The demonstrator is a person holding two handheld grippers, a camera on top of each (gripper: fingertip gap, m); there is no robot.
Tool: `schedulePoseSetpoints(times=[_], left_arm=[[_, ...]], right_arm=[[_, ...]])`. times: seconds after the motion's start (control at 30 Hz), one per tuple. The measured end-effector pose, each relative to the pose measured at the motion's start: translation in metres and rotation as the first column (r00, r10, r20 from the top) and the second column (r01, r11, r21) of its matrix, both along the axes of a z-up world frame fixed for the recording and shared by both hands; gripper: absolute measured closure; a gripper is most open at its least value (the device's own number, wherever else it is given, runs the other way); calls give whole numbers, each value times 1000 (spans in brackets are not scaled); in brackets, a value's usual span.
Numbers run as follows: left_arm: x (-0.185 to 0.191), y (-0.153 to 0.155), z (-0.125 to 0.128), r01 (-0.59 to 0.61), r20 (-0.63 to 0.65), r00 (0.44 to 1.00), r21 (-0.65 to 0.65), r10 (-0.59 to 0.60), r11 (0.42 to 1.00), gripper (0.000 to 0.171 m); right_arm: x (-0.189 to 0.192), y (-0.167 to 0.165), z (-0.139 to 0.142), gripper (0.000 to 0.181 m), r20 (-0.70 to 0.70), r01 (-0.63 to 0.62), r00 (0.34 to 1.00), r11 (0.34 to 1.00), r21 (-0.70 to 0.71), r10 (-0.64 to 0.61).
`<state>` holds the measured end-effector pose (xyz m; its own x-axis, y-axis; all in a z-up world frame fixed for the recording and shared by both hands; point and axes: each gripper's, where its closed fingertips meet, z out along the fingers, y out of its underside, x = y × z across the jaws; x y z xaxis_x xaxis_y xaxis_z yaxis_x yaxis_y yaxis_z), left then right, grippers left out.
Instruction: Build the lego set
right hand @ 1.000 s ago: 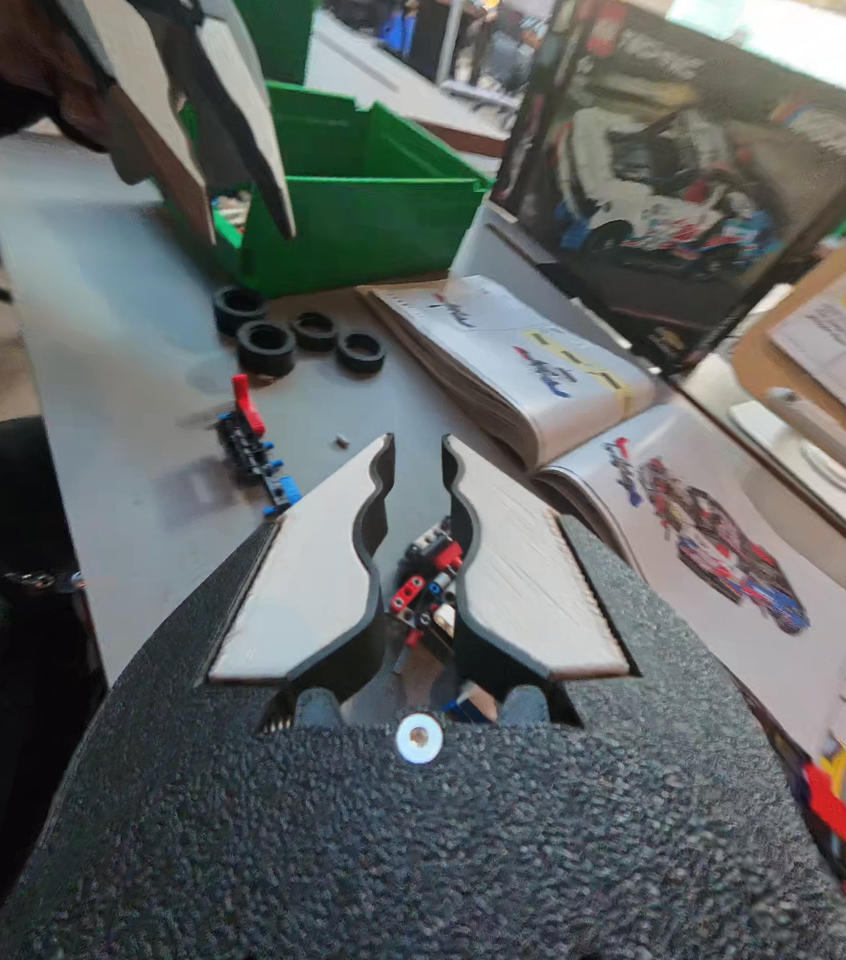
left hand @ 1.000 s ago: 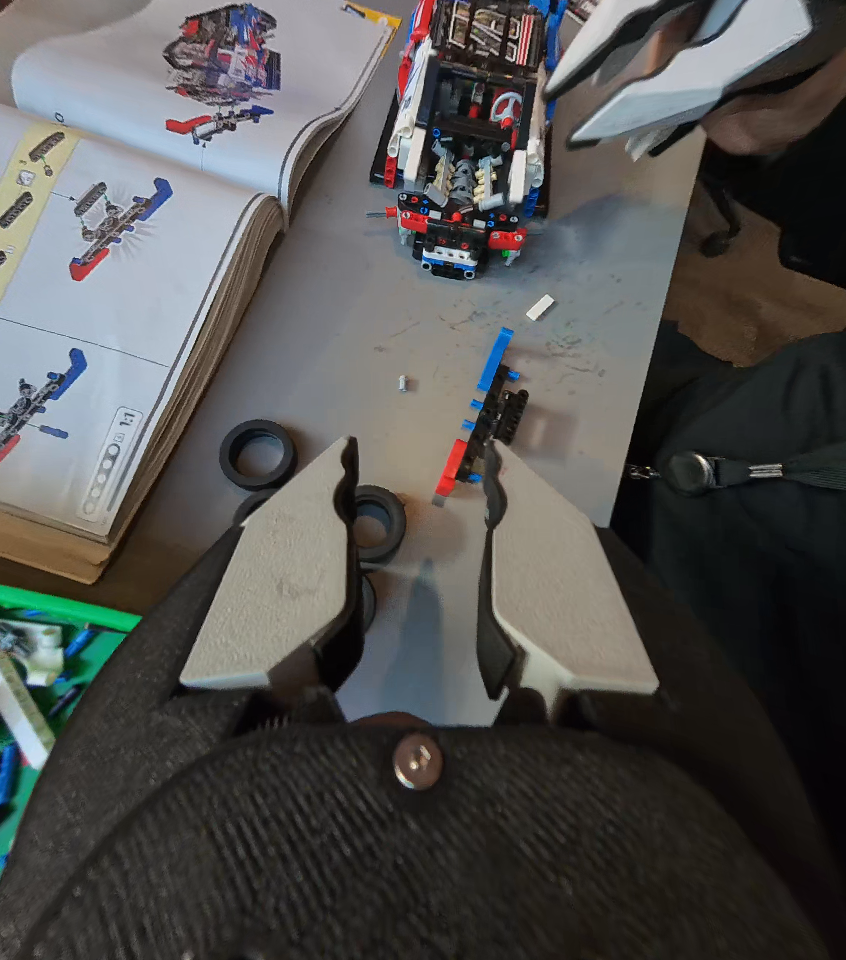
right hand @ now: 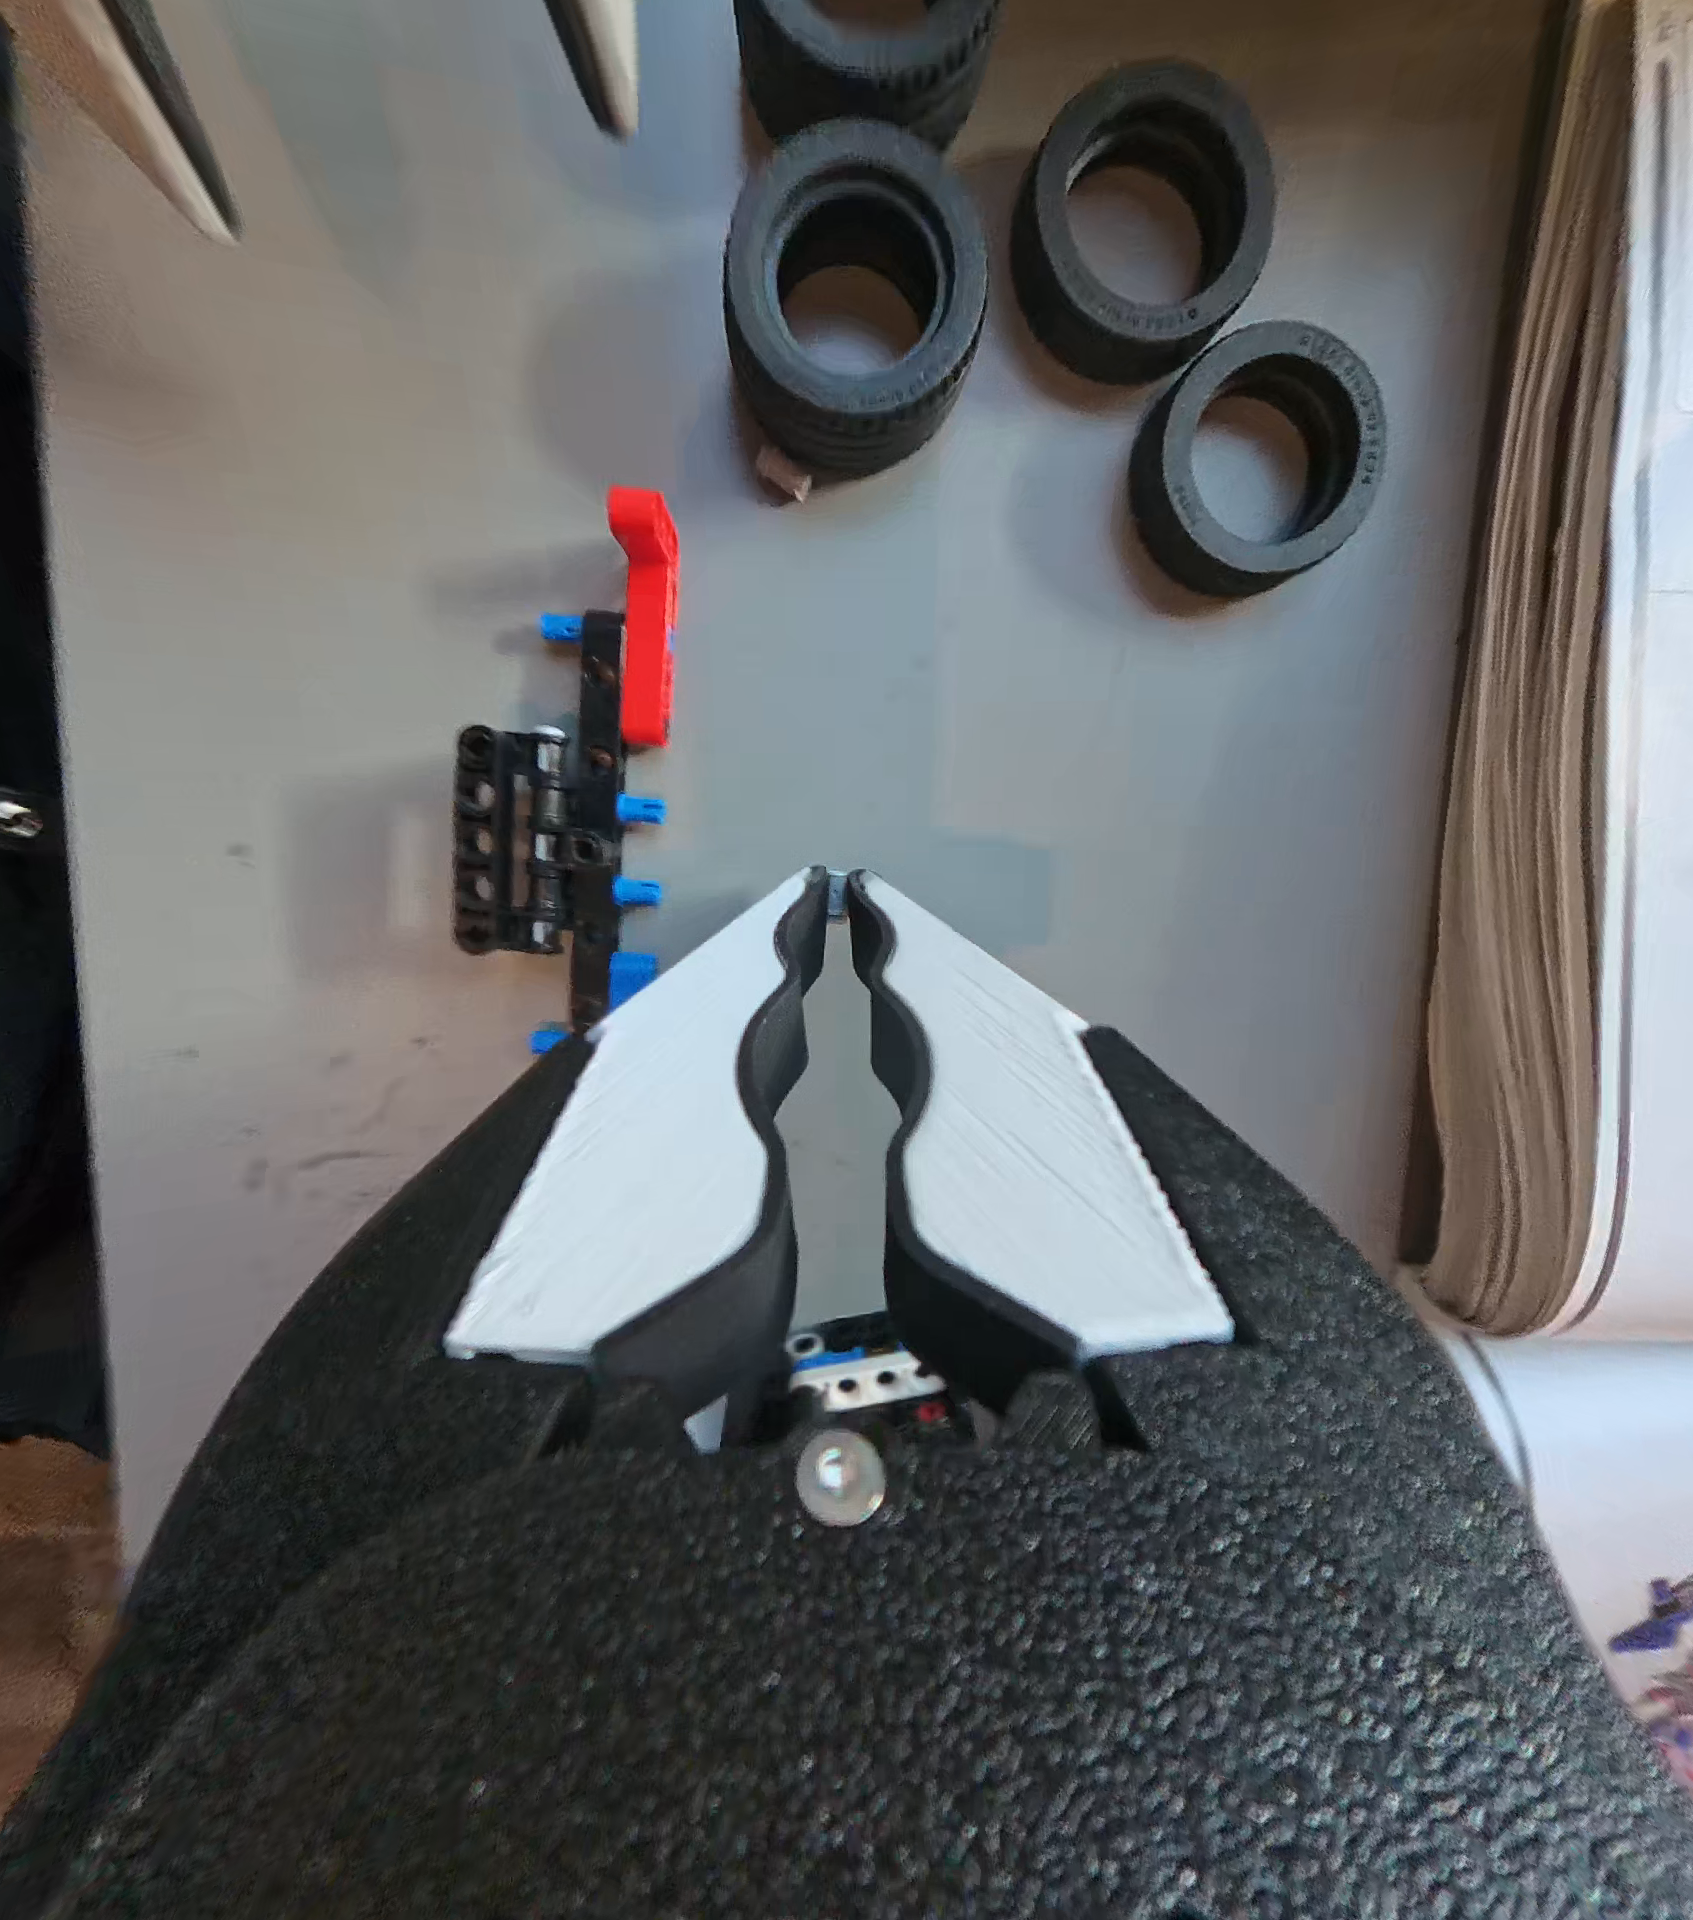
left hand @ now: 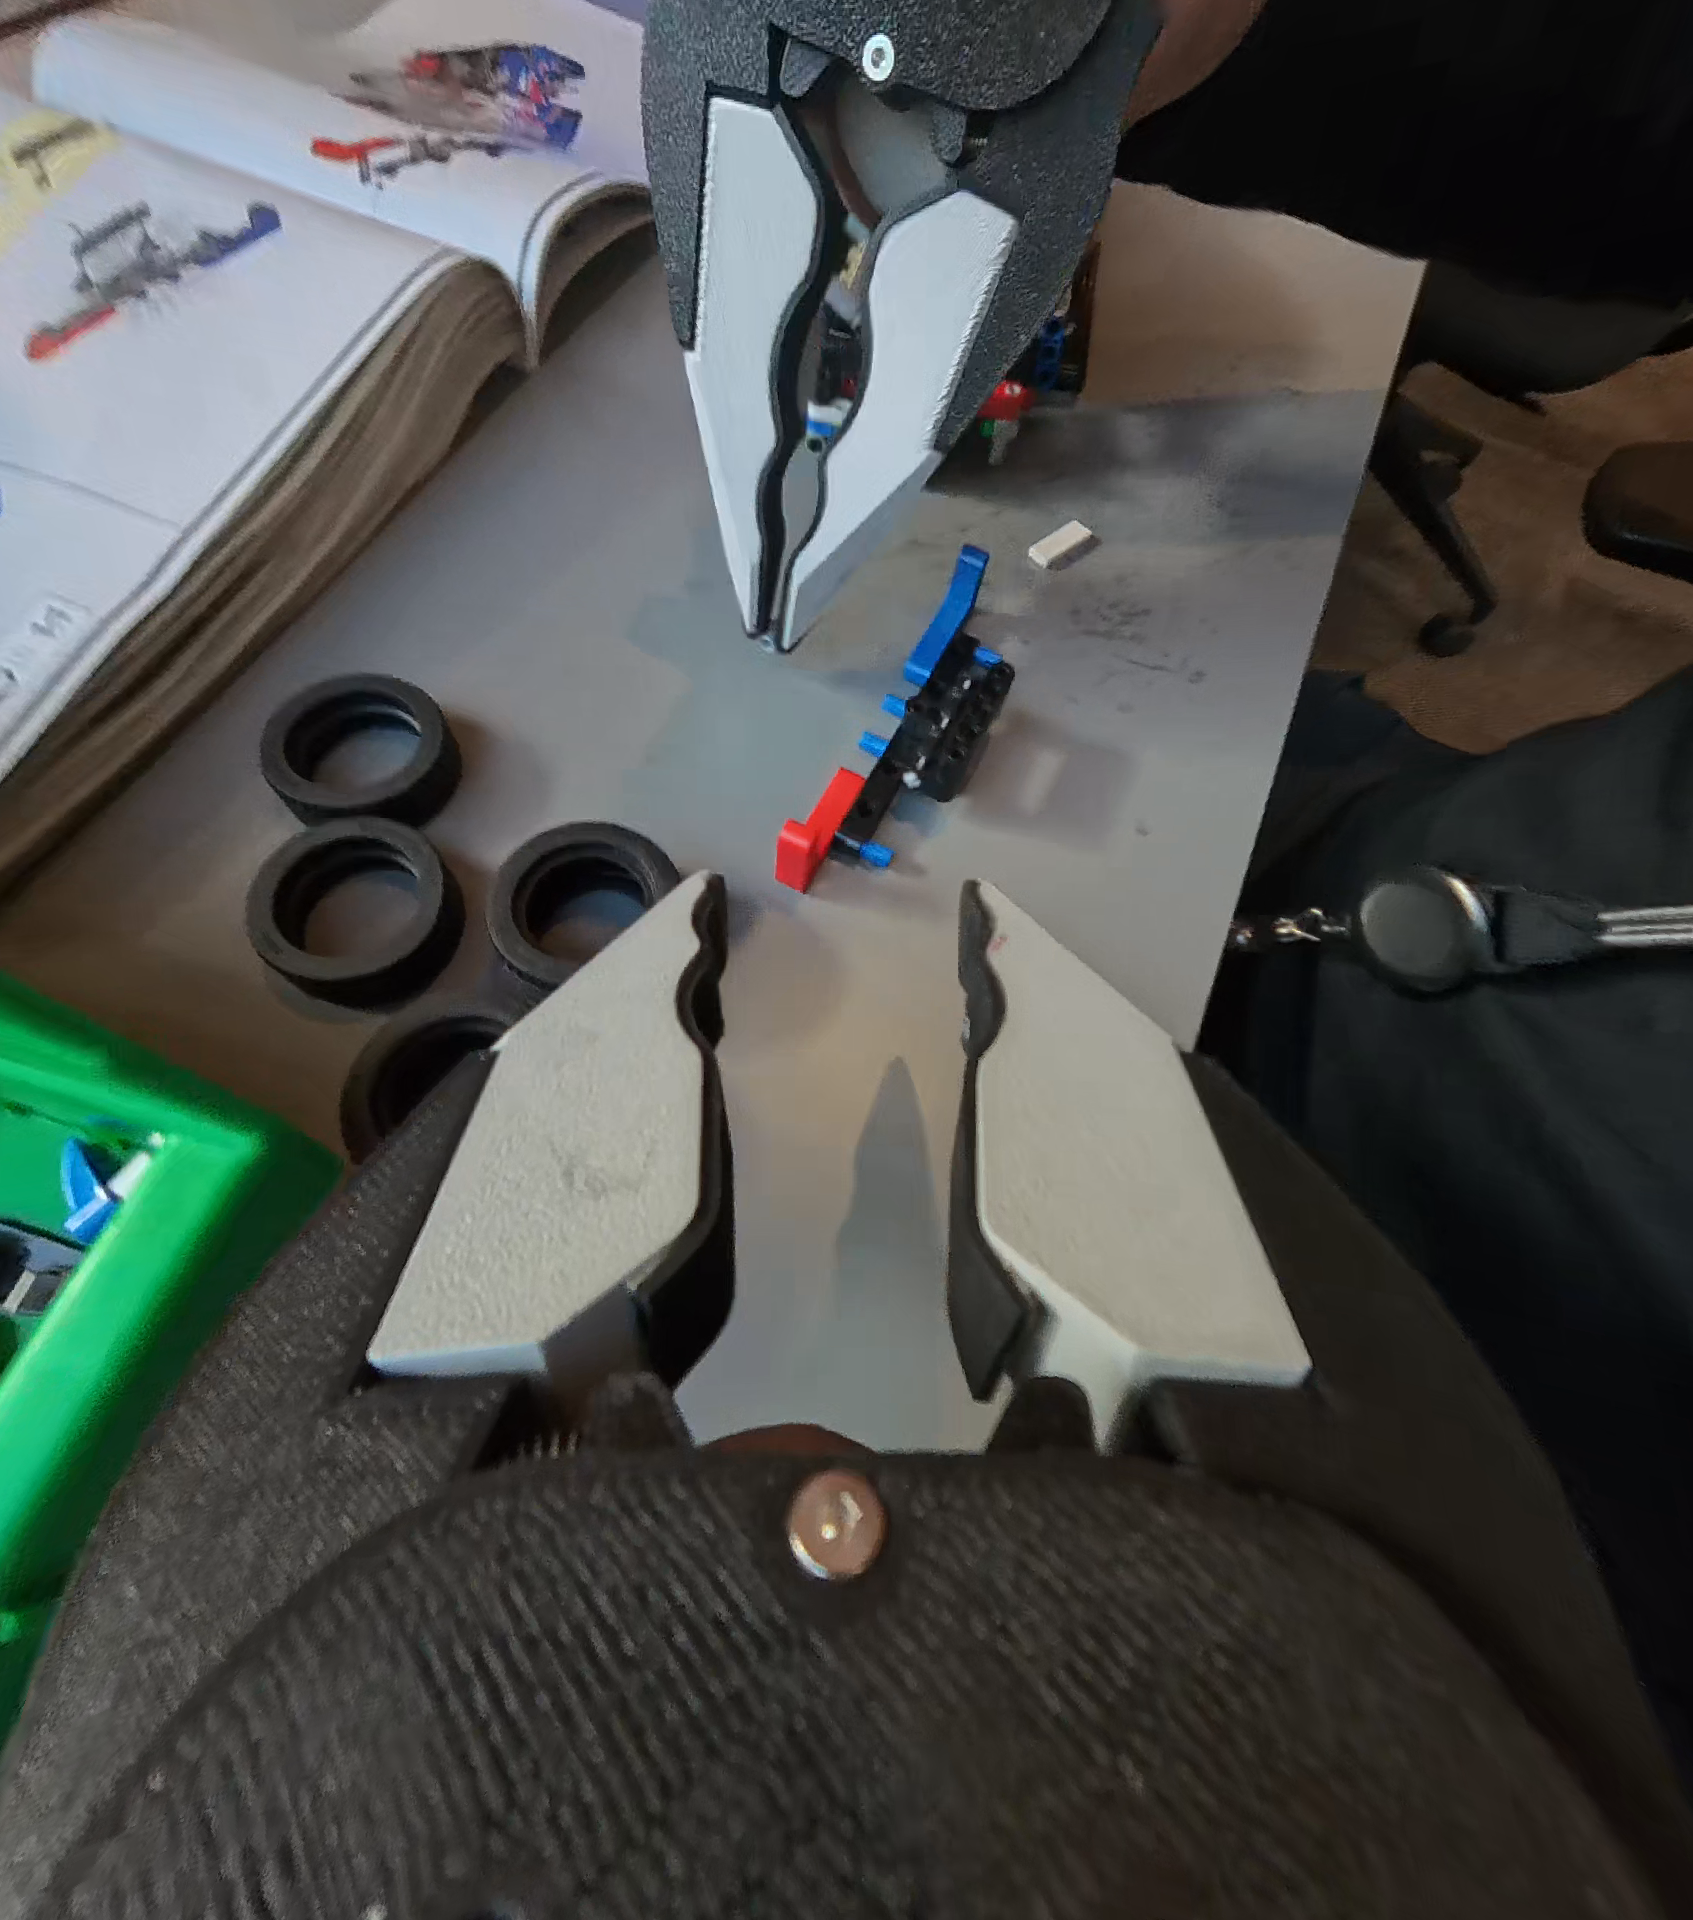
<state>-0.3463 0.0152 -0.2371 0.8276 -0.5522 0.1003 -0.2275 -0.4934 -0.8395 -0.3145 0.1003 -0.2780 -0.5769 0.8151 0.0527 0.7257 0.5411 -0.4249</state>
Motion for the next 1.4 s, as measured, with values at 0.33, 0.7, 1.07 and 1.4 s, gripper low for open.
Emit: schedulePoseSetpoints(times=[0.33,0.7,1.07,1.4], left_arm=[[46,51,25,141,-345,938,290,-34,947,147],[45,67,67,-16,-119,990,411,72,912,150],[38,71,76,-72,-80,989,463,122,883,161],[28,75,76,-101,-116,976,517,186,850,164]], right_arm=[[7,-34,73,178,75,251,963,753,-608,-260],[2,-25,114,178,156,300,891,296,-907,-426],[-6,-28,121,178,155,276,864,194,-941,-479],[-12,-20,117,180,143,281,830,183,-942,-539]])
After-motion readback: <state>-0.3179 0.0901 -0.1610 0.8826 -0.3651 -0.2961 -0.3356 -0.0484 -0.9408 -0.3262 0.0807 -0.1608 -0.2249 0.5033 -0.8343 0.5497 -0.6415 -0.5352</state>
